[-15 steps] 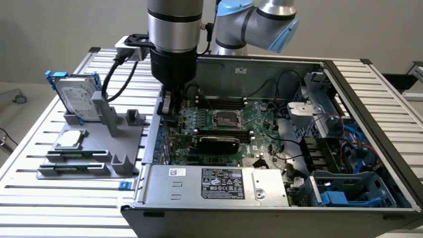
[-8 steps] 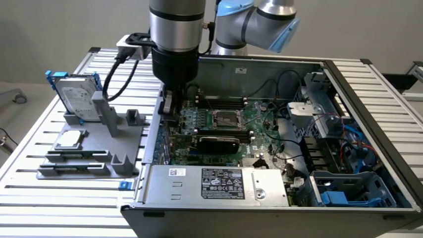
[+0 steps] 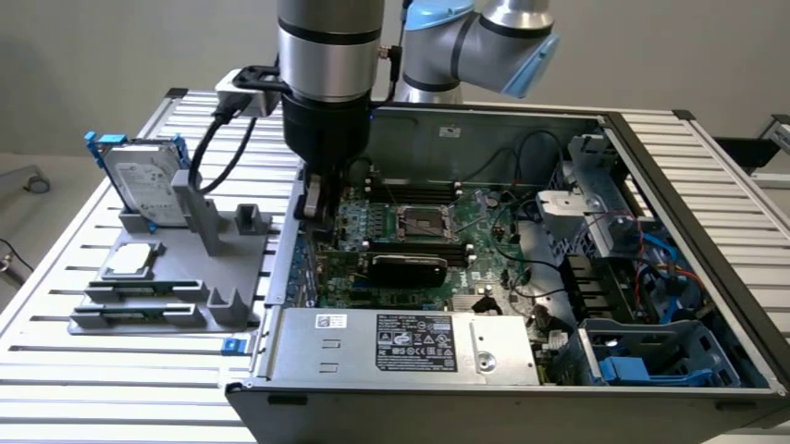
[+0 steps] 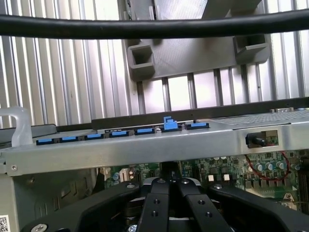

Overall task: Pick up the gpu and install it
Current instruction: 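Press down on the gpu until it lock into place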

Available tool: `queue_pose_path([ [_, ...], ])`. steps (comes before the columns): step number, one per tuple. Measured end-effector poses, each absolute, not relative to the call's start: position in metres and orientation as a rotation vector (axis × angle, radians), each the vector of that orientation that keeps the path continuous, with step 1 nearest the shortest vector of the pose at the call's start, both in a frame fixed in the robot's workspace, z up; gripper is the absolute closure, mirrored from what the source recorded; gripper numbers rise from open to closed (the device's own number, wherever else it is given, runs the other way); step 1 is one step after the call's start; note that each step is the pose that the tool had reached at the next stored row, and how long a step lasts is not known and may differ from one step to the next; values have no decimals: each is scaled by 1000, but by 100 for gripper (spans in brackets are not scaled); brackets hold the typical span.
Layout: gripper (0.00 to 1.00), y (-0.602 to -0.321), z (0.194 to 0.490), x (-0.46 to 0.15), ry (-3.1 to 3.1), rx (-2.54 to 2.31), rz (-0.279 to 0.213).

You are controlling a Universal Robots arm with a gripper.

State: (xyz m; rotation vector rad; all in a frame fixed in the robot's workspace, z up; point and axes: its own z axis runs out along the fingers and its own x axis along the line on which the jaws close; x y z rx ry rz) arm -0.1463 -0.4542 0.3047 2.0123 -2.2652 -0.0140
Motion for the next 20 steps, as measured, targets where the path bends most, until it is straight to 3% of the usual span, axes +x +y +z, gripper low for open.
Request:
queue_pose_path([
  [20,89,-452,301,-147,-2318,1946,-23],
])
